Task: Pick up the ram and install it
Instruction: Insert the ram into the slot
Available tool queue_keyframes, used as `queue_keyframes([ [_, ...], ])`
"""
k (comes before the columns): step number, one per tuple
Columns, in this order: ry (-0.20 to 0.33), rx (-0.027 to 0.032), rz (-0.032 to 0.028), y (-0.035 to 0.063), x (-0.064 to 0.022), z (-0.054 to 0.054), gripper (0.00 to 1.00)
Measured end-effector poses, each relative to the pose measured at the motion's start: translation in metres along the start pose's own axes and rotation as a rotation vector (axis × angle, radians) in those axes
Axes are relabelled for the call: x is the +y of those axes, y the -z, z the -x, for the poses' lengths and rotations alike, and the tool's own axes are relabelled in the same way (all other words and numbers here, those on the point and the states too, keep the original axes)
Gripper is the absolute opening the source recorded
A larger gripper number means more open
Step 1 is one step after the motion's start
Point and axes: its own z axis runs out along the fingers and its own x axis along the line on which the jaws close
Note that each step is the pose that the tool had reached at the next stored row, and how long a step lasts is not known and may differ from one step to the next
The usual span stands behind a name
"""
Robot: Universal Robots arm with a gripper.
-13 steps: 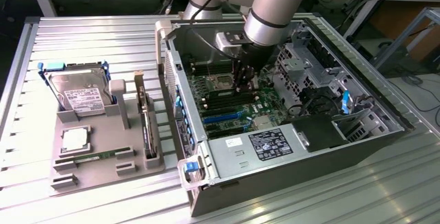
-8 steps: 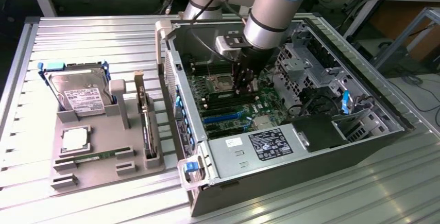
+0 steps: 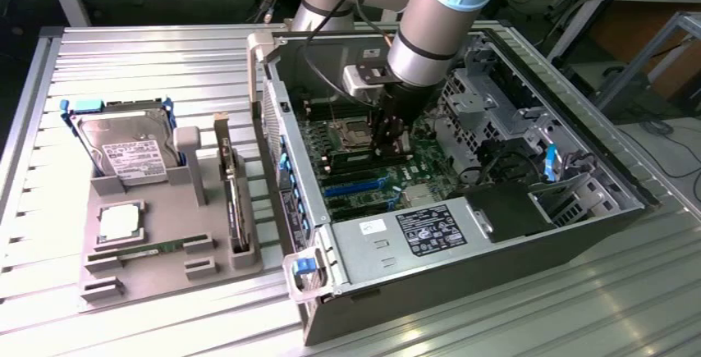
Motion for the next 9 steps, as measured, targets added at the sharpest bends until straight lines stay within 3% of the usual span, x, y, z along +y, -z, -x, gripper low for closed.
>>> queue_keyframes([
  [9,0.0,0.0,0.0004,0.0017,0.0001,0.0,0.14],
])
